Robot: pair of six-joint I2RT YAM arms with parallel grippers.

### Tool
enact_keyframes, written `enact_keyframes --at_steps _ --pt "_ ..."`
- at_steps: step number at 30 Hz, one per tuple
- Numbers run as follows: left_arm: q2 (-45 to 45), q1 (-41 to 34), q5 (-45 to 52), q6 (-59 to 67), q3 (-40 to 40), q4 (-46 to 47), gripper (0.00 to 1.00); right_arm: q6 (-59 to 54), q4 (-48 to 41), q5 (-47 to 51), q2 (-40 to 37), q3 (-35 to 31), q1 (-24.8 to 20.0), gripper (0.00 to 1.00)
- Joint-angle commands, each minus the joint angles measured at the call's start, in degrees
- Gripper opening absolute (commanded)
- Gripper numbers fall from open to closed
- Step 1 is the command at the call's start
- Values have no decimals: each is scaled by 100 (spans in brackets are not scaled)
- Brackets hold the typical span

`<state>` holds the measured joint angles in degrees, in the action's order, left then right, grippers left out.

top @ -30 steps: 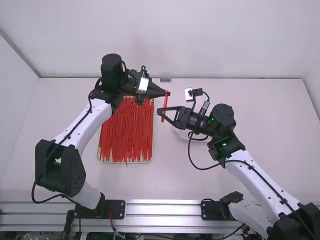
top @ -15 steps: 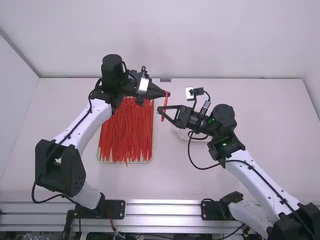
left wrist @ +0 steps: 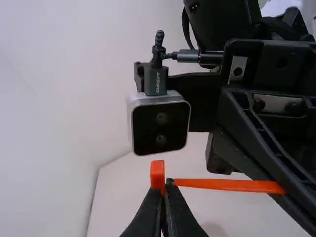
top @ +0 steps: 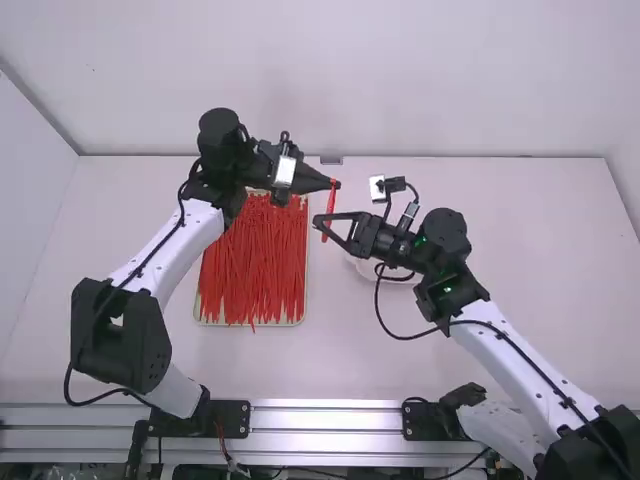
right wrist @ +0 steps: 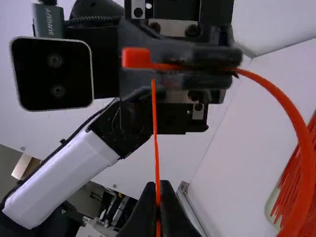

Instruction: Fasten the cable tie

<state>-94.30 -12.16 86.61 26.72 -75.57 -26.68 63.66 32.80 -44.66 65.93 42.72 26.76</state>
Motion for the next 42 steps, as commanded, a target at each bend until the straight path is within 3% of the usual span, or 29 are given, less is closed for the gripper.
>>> enact_keyframes --at_steps 1,42 --pt "33 -61 107 -334 33 -85 1 -46 13 -35 -66 -37 -20 0" --pt "33 7 146 -293 103 70 1 -46 111 -177 -68 -37 -188 0"
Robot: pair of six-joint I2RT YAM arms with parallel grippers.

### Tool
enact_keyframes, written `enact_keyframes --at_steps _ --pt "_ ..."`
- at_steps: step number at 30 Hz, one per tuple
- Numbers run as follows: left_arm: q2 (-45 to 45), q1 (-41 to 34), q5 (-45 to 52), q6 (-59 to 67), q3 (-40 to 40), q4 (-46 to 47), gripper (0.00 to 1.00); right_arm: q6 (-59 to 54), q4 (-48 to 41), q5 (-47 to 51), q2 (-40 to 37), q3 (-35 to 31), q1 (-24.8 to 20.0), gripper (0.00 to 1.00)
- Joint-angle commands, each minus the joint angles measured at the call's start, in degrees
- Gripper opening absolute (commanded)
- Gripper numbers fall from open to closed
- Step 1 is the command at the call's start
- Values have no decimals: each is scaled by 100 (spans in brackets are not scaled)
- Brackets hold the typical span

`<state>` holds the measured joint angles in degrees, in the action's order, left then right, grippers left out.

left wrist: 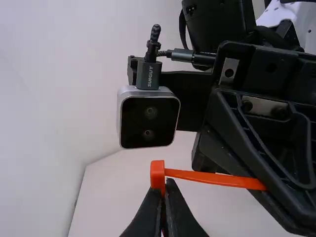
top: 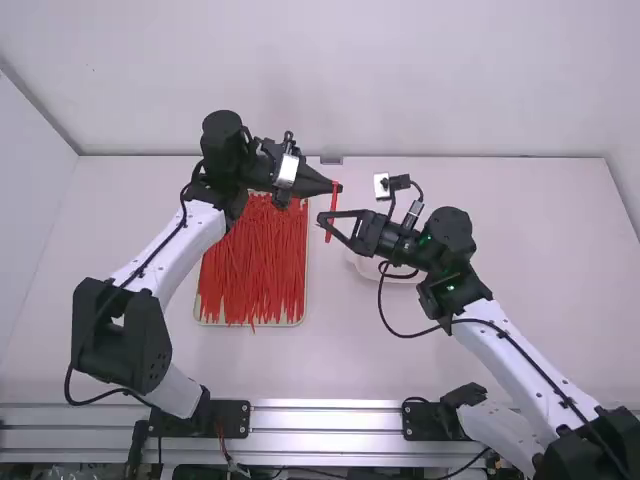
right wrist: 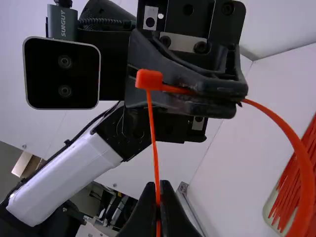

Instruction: Fasten the cable tie

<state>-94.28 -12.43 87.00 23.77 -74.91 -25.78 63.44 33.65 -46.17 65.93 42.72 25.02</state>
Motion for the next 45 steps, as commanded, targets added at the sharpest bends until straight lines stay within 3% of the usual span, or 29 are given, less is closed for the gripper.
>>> enact_keyframes --at_steps 1,11,45 --pt "31 31 109 2 37 -22 1 -22 48 -26 -68 -37 -13 0" --pt "31 -35 107 4 153 -63 1 125 417 114 -68 -37 -13 0" --pt "227 -157 275 -39 299 46 1 -90 195 79 -66 -37 -273 0"
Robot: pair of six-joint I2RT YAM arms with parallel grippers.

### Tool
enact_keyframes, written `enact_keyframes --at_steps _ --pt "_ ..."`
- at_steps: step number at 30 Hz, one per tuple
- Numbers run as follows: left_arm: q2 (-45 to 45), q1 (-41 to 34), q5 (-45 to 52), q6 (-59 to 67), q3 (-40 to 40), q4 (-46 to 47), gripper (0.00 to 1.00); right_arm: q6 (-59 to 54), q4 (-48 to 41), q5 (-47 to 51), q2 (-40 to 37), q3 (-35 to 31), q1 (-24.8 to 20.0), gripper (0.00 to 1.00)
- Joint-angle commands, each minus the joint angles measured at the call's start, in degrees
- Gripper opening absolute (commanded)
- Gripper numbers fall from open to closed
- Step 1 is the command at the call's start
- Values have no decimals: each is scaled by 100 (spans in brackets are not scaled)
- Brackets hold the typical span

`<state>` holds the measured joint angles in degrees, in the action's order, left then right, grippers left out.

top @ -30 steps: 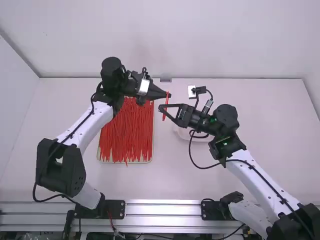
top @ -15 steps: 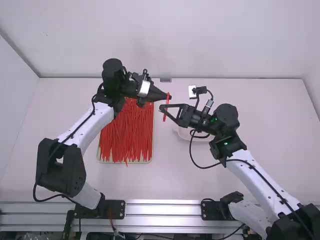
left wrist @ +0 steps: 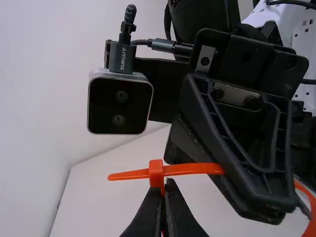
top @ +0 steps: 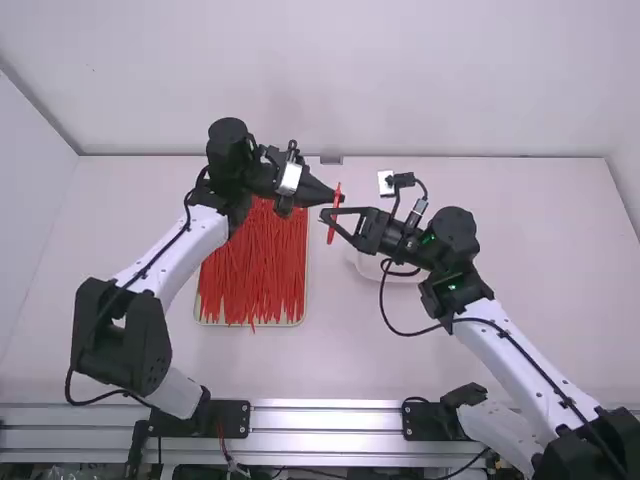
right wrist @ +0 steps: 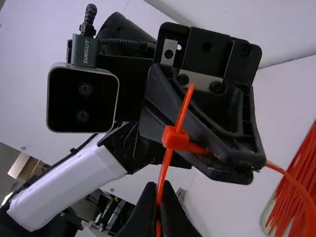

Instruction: Fasten the cable tie

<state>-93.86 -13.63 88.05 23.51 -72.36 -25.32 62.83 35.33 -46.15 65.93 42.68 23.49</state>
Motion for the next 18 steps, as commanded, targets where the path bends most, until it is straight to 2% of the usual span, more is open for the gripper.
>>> enact_keyframes --at_steps 1,12,18 --pt "186 -79 170 -15 44 2 1 -22 26 24 -66 -33 -199 0" --pt "186 -323 170 37 90 61 1 -26 44 -4 -66 -33 -310 0" --pt "197 -345 170 33 192 59 1 -26 28 -72 -66 -33 -590 0"
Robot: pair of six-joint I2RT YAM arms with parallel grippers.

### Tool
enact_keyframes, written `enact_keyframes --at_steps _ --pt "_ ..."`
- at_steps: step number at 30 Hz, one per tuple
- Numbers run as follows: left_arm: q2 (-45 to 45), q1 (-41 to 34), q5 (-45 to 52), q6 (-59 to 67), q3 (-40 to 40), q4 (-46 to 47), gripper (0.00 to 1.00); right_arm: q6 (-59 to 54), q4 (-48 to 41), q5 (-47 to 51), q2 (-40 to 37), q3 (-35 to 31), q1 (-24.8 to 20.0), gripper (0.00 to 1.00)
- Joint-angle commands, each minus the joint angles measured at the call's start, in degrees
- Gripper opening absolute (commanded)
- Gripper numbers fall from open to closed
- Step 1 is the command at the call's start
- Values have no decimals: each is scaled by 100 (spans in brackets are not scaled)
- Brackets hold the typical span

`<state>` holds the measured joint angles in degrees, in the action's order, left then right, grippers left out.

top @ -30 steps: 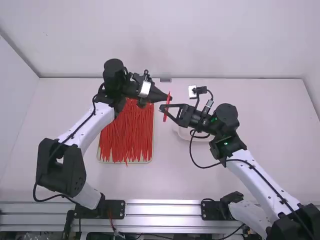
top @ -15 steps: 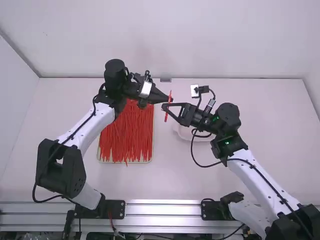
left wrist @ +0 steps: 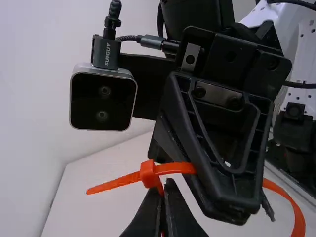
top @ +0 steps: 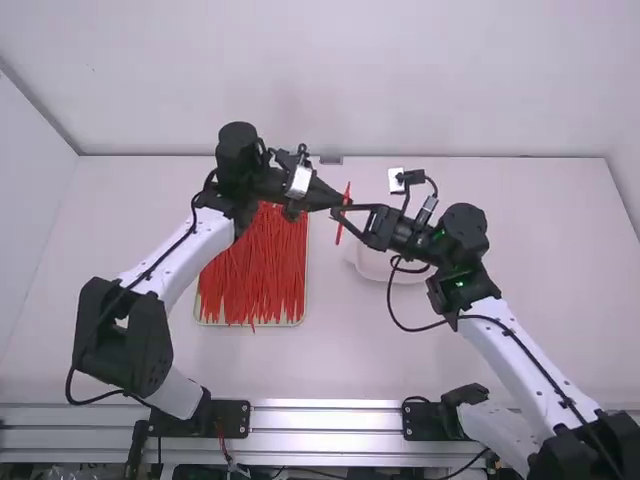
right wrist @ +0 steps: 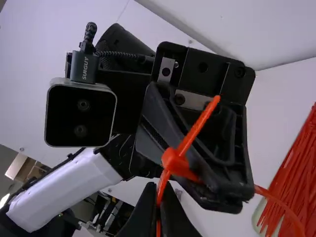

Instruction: Fasten the cable tie

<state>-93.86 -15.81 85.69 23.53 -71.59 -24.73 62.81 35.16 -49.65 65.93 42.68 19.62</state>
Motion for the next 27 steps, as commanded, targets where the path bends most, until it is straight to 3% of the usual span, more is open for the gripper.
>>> enact_keyframes --at_steps 1,8,16,22,24,27 --pt "208 -136 407 33 142 2 2 -24 44 267 -66 -33 -229 0" --pt "437 -146 407 323 396 7 1 -4 170 149 116 -33 -323 0" --pt "581 -131 407 284 529 48 1 890 1683 -584 1038 -33 -511 0" --pt "581 83 404 98 529 4 2 1821 3252 -1014 1622 -33 -492 12" --pt "581 140 407 -61 529 -70 1 1971 3550 -1045 1698 -33 -494 18" --pt "581 229 407 -240 529 -173 2 1987 3711 -1080 1727 -33 -522 20"
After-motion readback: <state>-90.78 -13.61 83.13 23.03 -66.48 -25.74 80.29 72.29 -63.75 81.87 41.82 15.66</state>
